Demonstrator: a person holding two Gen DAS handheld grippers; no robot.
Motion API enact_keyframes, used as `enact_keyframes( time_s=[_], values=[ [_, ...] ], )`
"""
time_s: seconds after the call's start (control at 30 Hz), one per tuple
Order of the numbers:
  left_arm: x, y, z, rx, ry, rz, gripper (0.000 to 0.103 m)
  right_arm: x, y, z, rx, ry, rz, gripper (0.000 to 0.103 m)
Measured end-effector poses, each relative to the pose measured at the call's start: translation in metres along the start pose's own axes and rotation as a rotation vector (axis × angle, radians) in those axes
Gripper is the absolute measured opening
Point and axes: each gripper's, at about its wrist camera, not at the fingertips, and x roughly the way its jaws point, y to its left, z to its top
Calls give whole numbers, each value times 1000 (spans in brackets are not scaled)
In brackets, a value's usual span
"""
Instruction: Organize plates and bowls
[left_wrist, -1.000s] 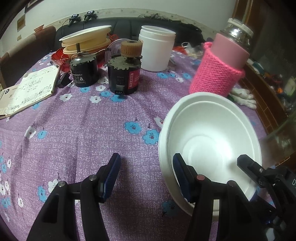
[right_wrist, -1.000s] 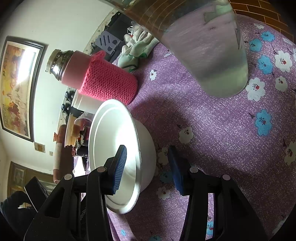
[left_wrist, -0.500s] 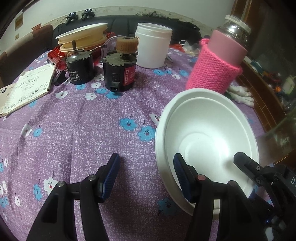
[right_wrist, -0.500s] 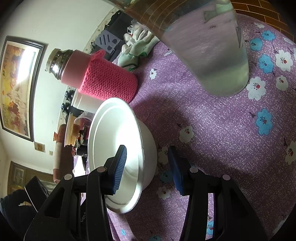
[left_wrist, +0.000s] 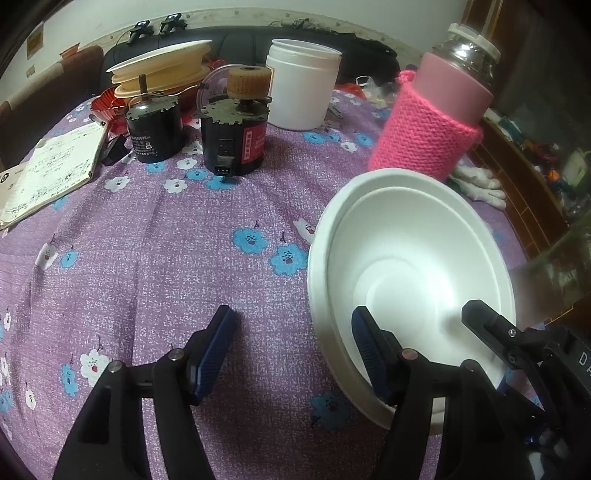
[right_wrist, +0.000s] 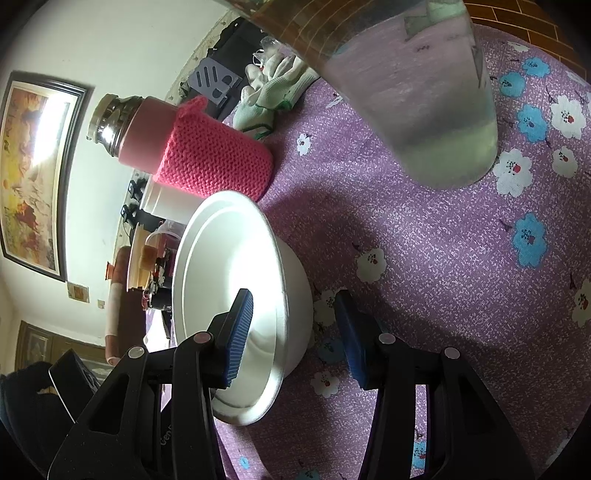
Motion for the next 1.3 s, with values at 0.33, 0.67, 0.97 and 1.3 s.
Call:
enact_keyframes(
  time_s=[0.33, 0.67, 0.97, 1.3],
  values=[
    [0, -1, -1, 0, 0, 1, 67, 1, -1, 0, -1, -2, -2, 46],
    [1, -2, -1, 0, 0, 0, 68, 0, -1, -1, -1, -5, -4, 46],
    [1, -2, -2, -1, 2, -2, 69, -2, -1, -1, -2, -7, -5, 46],
    [1, -2, -2, -2, 2, -3, 70, -2, 0, -2, 0, -5, -7, 46]
  ],
)
